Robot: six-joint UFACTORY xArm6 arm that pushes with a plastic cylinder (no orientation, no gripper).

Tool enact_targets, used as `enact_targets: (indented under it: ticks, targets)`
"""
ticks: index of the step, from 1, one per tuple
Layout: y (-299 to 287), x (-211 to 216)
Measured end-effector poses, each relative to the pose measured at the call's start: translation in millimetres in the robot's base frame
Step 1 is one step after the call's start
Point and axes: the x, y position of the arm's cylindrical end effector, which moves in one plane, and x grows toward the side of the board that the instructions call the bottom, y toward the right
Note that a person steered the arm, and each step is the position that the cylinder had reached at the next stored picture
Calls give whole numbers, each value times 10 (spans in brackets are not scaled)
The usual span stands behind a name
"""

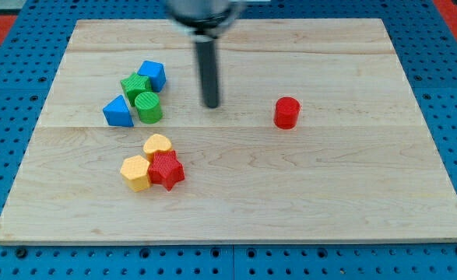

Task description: Push red circle into top right of red star

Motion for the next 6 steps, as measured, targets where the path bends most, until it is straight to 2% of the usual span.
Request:
enact_targets:
  ticks: [1,2,3,4,6]
  targets:
    - [934,-139]
    - [1163,126]
    - [416,477]
    - [-78,648]
    - [-527,1094]
